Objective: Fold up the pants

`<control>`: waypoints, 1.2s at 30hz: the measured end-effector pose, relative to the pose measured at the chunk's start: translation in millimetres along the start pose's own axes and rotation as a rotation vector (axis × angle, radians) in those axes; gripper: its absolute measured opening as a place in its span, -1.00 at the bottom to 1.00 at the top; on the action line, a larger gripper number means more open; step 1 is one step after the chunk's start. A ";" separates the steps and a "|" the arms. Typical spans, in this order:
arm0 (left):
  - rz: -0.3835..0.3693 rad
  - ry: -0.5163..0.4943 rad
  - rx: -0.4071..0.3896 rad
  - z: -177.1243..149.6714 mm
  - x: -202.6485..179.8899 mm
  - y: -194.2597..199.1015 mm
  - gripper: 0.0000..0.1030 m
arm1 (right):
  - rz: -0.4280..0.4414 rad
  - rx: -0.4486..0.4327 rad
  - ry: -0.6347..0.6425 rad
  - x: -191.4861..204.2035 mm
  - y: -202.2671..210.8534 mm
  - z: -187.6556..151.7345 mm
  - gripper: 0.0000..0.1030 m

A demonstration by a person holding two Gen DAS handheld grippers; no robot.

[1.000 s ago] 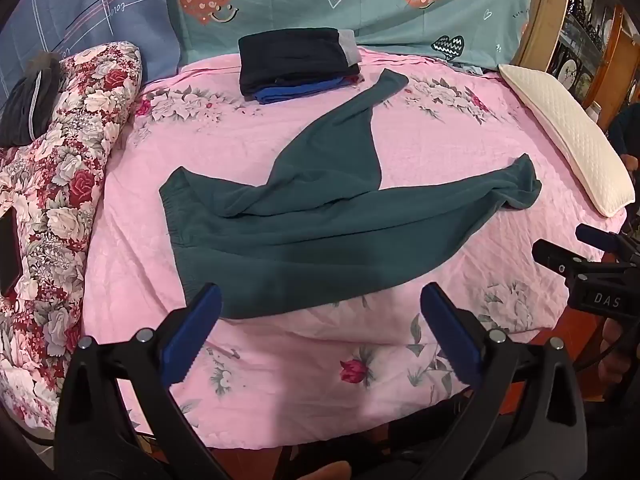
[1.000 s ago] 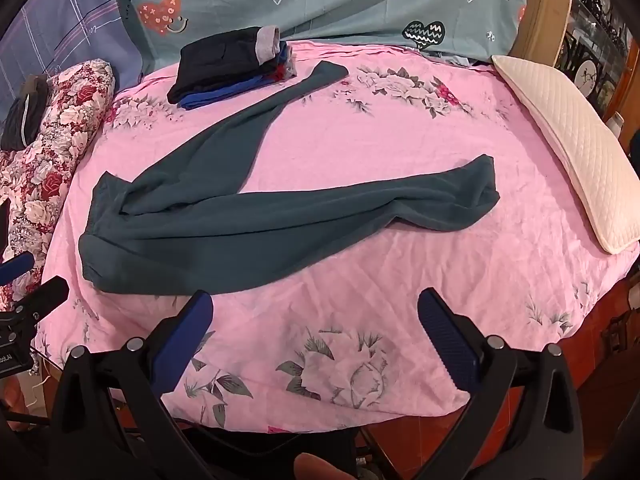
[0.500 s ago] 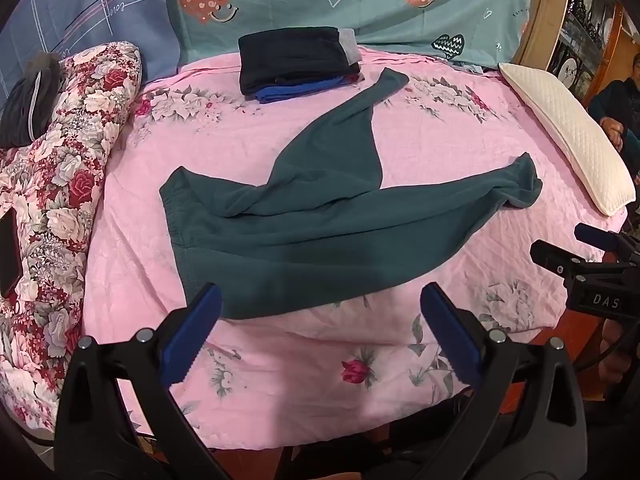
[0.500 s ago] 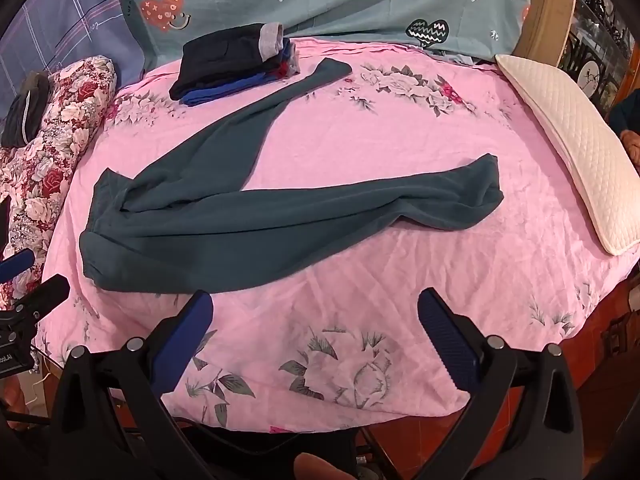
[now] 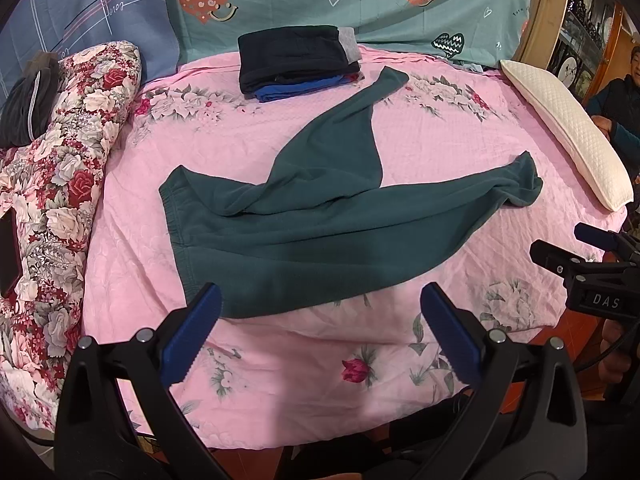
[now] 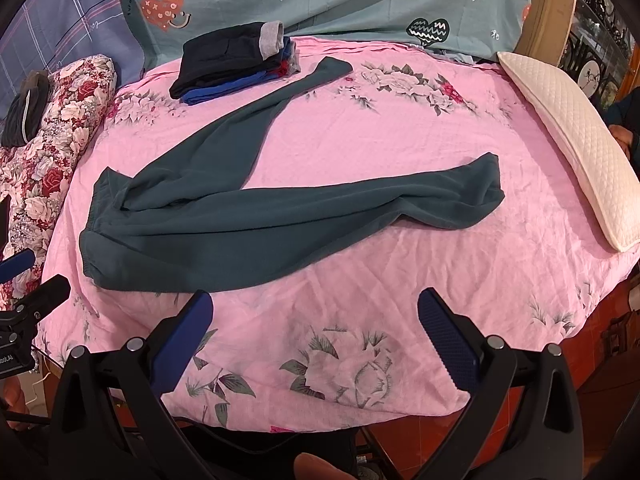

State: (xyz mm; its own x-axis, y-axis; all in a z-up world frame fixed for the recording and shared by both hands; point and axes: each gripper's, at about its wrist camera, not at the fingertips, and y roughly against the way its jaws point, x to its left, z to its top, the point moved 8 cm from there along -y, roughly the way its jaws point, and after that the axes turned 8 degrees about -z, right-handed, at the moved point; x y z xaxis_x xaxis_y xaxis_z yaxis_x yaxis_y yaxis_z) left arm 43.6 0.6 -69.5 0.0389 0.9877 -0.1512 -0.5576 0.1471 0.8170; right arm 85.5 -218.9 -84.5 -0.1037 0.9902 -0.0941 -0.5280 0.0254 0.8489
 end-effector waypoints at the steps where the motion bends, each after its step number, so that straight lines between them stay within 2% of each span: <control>1: 0.000 0.000 0.000 0.1 0.0 0.0 0.96 | -0.001 -0.001 0.000 0.1 0.0 -0.1 0.97; 36: -0.003 -0.002 0.007 -3.5 0.3 -3.0 0.96 | -0.004 0.002 0.007 4.4 -2.6 -2.1 0.97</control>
State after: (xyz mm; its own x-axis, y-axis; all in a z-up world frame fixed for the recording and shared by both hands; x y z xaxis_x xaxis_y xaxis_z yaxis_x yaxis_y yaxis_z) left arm 42.4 0.2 -73.9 0.0423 0.9875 -0.1520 -0.5514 0.1499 0.8207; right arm 84.7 -214.9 -88.2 -0.1080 0.9890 -0.1010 -0.5267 0.0293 0.8495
